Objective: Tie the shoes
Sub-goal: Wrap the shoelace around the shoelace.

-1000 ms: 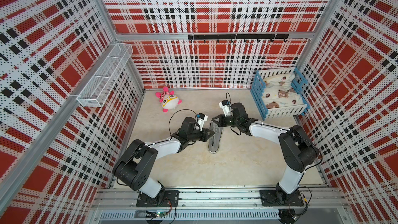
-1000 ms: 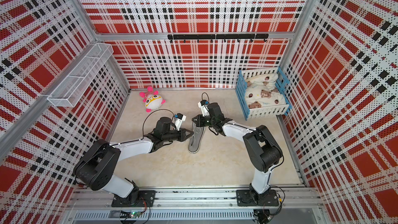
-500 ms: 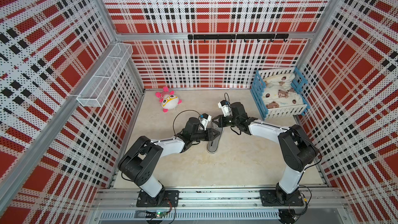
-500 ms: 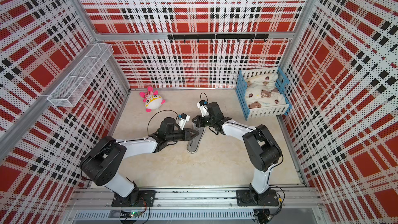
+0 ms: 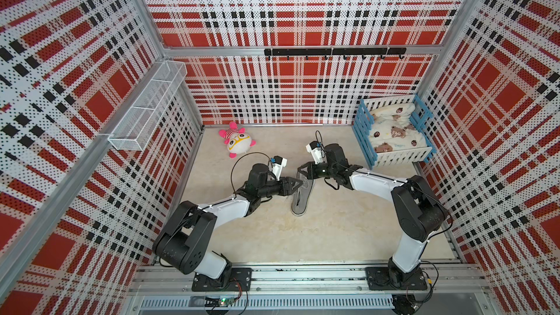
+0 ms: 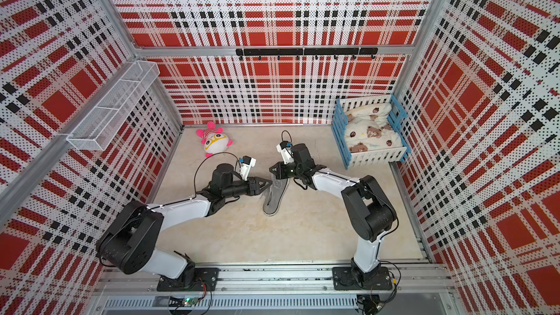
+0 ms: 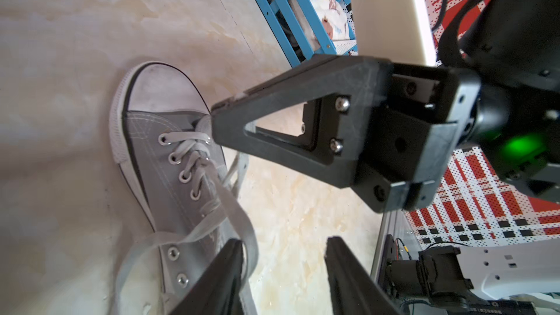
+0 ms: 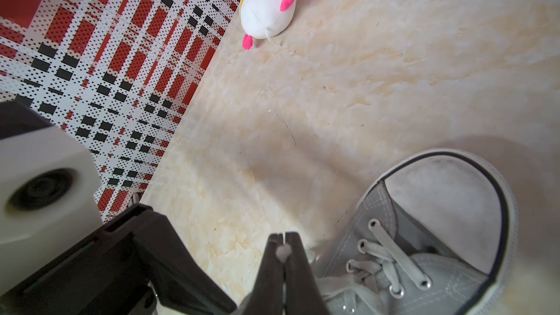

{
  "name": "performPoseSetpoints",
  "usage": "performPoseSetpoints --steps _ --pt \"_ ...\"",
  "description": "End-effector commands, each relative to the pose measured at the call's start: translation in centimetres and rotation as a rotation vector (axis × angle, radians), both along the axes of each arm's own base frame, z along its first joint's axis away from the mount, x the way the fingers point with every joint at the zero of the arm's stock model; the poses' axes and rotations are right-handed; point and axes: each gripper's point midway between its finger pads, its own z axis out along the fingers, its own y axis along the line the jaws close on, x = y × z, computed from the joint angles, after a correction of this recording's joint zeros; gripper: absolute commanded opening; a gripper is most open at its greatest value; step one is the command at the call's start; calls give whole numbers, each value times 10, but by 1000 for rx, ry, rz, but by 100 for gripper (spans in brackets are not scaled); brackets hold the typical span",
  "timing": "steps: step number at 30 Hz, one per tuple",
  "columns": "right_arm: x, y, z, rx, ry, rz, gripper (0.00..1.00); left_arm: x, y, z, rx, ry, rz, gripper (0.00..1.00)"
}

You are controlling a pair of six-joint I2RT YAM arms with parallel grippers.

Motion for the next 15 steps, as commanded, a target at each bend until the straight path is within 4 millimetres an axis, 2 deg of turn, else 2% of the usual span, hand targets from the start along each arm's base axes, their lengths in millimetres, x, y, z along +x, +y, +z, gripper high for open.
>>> performPoseSetpoints --steps 1,5,11,15 --pt "4 6 10 16 -32 22 0 2 8 1 48 -64 22 50" --pt "4 6 10 17 -32 23 0 4 10 0 67 -82 26 46" --pt "6 6 13 21 -35 22 0 0 1 -19 144 -51 7 33" --pt "6 8 17 39 -34 33 0 -11 -14 -13 120 -53 -55 25"
